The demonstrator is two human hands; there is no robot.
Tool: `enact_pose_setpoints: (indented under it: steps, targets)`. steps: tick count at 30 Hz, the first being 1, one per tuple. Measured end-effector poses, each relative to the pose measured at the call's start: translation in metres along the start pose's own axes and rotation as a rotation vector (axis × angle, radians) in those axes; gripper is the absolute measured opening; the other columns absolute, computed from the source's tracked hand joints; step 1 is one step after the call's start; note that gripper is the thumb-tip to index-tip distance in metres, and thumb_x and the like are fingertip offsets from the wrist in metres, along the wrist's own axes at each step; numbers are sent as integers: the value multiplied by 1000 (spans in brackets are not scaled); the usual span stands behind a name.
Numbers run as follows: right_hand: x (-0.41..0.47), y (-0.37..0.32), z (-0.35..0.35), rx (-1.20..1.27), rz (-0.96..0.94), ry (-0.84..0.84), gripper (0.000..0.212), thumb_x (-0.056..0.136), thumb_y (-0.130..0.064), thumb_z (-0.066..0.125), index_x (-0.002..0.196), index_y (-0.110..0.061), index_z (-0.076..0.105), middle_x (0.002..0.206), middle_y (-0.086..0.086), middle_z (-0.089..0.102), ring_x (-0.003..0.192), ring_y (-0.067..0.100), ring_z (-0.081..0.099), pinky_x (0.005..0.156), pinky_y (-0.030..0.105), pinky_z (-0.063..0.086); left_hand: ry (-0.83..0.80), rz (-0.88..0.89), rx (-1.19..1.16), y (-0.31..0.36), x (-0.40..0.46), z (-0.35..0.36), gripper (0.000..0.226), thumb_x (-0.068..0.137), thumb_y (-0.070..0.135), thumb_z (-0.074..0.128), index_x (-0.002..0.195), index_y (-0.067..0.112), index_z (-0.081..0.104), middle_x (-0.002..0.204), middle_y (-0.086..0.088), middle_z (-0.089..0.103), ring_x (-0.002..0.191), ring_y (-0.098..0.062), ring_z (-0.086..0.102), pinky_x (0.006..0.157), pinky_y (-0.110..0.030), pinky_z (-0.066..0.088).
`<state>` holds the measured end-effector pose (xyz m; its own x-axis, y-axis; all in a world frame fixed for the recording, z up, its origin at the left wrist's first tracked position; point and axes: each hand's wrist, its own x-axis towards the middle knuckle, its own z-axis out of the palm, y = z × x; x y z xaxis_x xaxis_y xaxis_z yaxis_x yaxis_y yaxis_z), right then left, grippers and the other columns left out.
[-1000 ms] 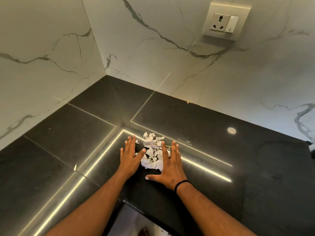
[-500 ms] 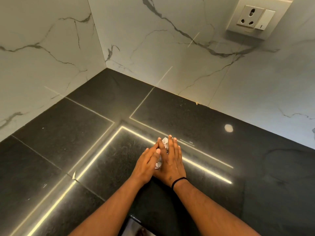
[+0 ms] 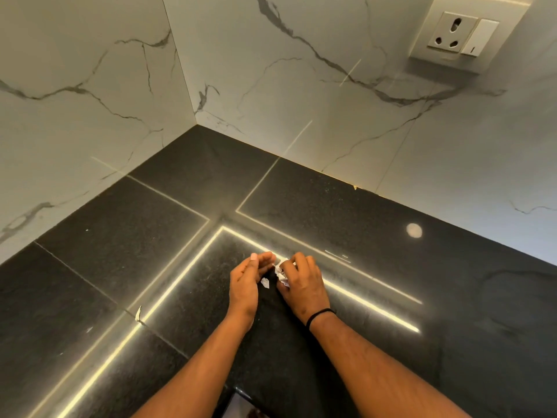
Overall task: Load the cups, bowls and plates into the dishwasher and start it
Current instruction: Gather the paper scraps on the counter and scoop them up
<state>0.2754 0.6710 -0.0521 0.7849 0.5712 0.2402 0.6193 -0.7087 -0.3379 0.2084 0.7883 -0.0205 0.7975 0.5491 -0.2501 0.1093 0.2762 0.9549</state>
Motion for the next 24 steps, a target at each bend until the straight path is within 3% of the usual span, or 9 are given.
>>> enact_pose_setpoints:
  steps: [2,4,7,10,14,17,21,24]
  targets:
    - [5,5,-2,34,-28,-25,26,72,-17,82,90,-14,64,89,4,55,77,22,53,57,31,48,83,55,87,2,-6,1,32,108,23,44,110,12,73,105,0,76,105,-8,70,94,-24,51]
    - [11,12,-6,93,-6,-63,19,79,-14,77,93,-11,65,92,6,54,81,25,55,58,32,47,159,212,369,1,-14,-3,22,104,20,52,107,22,74,100,11,73,99,6,65,88,-16,50]
    - [18,23,-16,259,107,-117,11,88,-14,69,99,-10,67,98,7,53,90,22,55,74,26,41,150,403,749,-13,-20,-12,17,96,24,67,112,25,72,105,14,62,103,-5,58,90,-30,51]
    - [19,27,-32,469,255,-59,7,90,-15,69,91,-9,68,91,4,56,80,15,53,69,18,33,109,357,972,-24,-20,-14,41,87,32,77,126,22,69,109,8,54,106,-13,48,93,-28,42]
    - [17,29,-46,759,533,41,20,90,-18,70,72,-16,62,67,-5,58,60,2,50,57,14,38,110,345,1033,-19,-10,-4,33,89,18,75,121,12,73,98,4,55,95,-17,55,82,-25,41]
    - [17,33,-50,1048,736,128,13,88,-18,73,77,-12,69,70,7,65,64,11,57,60,29,46,93,342,1052,-15,-4,4,21,90,8,71,110,10,77,93,-2,63,86,-22,63,76,-26,44]
    - [14,40,-59,1282,885,120,12,91,-16,71,85,-9,65,68,8,57,53,15,48,45,24,37,55,297,960,-14,1,16,18,88,0,68,97,12,77,91,1,66,83,-16,64,79,-31,53]
    - [11,43,-64,1346,931,95,11,91,-15,71,85,-12,62,69,9,57,51,14,47,42,24,35,5,262,864,-16,7,22,17,87,4,68,92,18,75,86,7,68,80,-10,66,79,-38,57]
